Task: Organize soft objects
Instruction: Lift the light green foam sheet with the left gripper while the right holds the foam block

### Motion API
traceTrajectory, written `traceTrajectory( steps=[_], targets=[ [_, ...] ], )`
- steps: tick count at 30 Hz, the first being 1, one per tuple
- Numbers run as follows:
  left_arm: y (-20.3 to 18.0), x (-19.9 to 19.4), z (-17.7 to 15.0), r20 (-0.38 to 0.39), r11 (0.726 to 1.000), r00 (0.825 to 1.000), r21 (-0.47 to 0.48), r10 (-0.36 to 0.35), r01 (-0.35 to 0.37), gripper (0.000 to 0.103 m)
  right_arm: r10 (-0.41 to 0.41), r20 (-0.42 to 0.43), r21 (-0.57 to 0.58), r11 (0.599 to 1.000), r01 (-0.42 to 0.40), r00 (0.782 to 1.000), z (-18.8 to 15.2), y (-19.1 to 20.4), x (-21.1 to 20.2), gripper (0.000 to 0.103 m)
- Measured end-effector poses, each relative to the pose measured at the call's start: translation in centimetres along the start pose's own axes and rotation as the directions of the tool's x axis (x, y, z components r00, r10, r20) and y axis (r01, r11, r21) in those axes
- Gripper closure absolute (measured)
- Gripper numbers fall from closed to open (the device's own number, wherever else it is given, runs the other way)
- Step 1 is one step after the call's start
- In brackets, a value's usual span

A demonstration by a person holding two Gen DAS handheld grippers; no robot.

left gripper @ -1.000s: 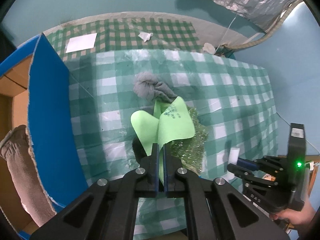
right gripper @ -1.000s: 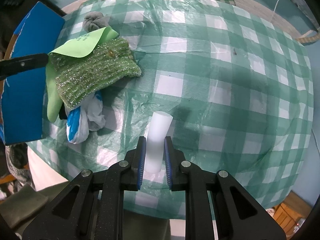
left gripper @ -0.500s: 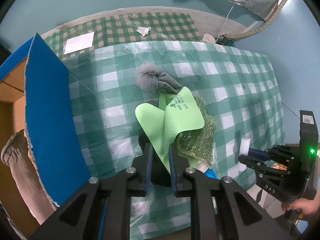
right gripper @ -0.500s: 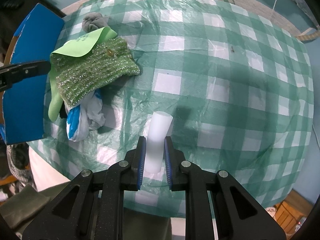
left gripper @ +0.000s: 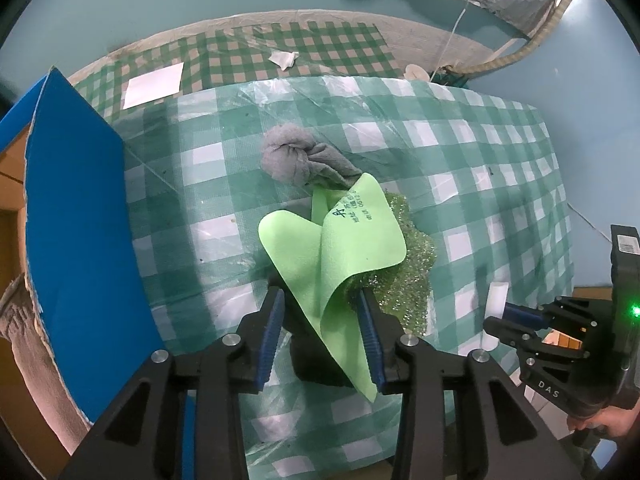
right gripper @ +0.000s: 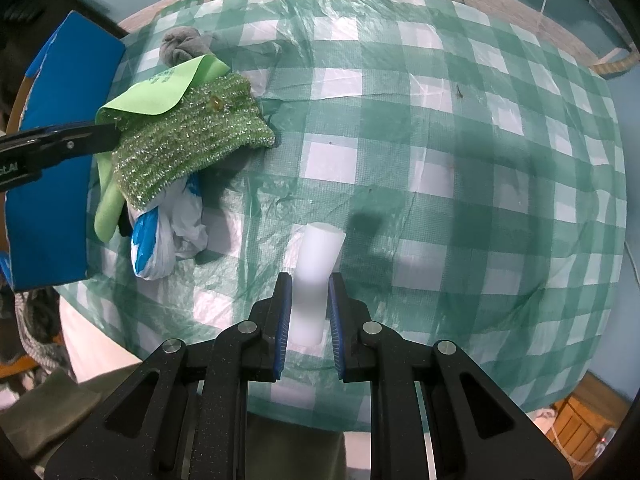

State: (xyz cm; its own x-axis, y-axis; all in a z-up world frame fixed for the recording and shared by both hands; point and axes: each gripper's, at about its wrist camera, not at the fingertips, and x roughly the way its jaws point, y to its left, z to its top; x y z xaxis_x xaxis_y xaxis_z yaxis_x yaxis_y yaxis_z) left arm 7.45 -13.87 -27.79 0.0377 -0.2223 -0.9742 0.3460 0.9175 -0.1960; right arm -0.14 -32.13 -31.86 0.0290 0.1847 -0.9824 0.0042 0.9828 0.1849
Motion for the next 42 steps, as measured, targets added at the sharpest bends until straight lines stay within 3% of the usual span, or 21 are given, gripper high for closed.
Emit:
traceTrajectory(
  steps=[9, 18, 31, 42],
  targets=[
    [0.3, -0.5, -0.3, -0.009, 0.999, 0.999, -0.010, -0.037, 0.037, 0.064, 0.003, -0.009, 0.015, 1.000, -0.003, 1.000, 0.0, -0.3, 0.2, 0.086],
    [0.4, -0.6, 0.1, 0.015, 0.999, 0.999, 0.016, 0.032, -0.032, 0.064, 0.005, -0.008, 0.001, 1.000, -0.005, 1.000, 0.1, 0.0, 0.1, 0.086],
    [1.2, -0.1, -0.9, -0.022, 1.000, 1.000, 0.012, 0.020, -0.020, 0.060, 0.007, -0.012, 0.009, 1.000, -0.007, 1.000, 0.1, 0.0, 0.1, 0.086],
    [1.2, 1.4, 0.6, -0.030, 1.000, 0.999, -0.001, 0.022, -0.022, 0.060, 0.014, 0.019, -0.011, 1.000, -0.014, 1.000, 1.0, 0.6, -1.2, 0.086]
  ],
)
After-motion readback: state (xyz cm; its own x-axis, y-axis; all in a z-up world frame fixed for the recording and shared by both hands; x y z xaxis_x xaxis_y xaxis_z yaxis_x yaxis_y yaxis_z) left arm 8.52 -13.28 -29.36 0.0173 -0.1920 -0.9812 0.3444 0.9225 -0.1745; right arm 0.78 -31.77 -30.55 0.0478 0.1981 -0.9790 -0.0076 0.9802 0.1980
